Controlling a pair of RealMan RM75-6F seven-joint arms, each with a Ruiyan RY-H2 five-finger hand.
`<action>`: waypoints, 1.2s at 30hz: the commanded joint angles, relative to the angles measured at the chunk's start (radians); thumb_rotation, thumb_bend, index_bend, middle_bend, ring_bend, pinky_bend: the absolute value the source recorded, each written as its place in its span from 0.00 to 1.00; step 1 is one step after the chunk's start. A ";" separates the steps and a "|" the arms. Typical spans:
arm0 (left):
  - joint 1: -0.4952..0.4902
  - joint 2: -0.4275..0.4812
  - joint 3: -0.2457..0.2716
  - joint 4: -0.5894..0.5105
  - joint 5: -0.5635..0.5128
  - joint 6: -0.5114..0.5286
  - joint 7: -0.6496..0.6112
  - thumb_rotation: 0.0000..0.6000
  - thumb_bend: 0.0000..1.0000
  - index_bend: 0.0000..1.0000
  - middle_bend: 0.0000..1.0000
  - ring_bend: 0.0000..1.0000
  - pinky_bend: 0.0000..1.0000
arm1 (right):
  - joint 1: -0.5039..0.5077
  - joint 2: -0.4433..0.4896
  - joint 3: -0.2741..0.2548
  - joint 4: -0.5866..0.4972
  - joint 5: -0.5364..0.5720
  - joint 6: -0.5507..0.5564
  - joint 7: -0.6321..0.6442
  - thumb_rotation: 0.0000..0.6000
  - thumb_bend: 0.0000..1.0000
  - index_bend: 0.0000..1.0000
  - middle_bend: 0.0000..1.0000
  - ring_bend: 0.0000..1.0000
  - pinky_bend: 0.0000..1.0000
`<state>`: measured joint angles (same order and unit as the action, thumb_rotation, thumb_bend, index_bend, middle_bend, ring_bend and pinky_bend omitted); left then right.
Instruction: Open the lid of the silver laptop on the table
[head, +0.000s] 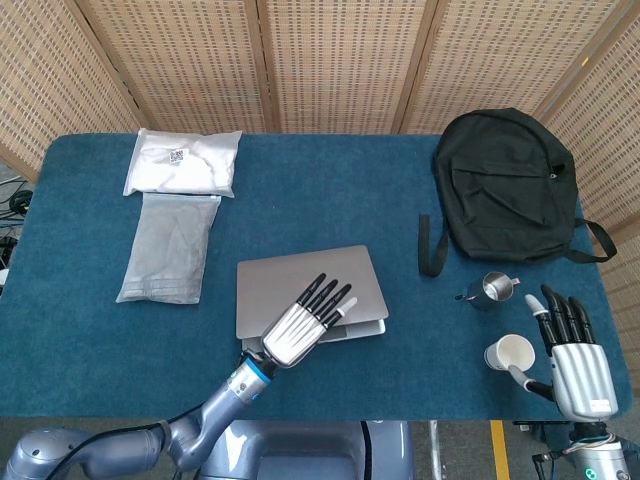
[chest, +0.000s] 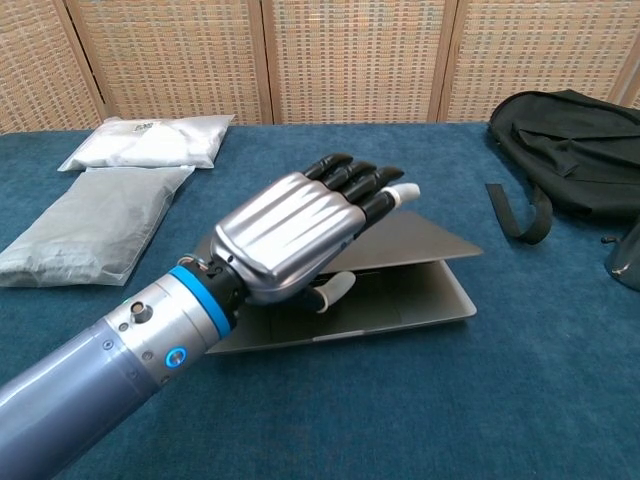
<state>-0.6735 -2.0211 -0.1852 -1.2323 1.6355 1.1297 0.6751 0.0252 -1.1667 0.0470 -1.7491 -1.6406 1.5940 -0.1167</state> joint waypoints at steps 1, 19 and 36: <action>-0.007 -0.024 -0.046 0.002 -0.049 0.000 0.028 1.00 0.46 0.00 0.00 0.00 0.00 | 0.011 -0.005 -0.008 0.005 -0.020 -0.014 0.007 1.00 0.03 0.06 0.00 0.00 0.00; -0.029 0.005 -0.070 -0.032 -0.110 0.002 0.035 1.00 0.46 0.00 0.00 0.00 0.00 | 0.325 -0.087 -0.029 0.151 -0.175 -0.405 0.152 1.00 0.60 0.19 0.07 0.00 0.08; -0.036 0.058 -0.058 -0.074 -0.134 0.016 0.023 1.00 0.46 0.00 0.00 0.00 0.00 | 0.519 -0.221 0.090 0.060 0.212 -0.769 0.052 1.00 0.97 0.19 0.11 0.03 0.11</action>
<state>-0.7081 -1.9648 -0.2440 -1.3075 1.5028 1.1447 0.6994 0.5152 -1.3581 0.1150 -1.6766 -1.4880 0.8651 -0.0275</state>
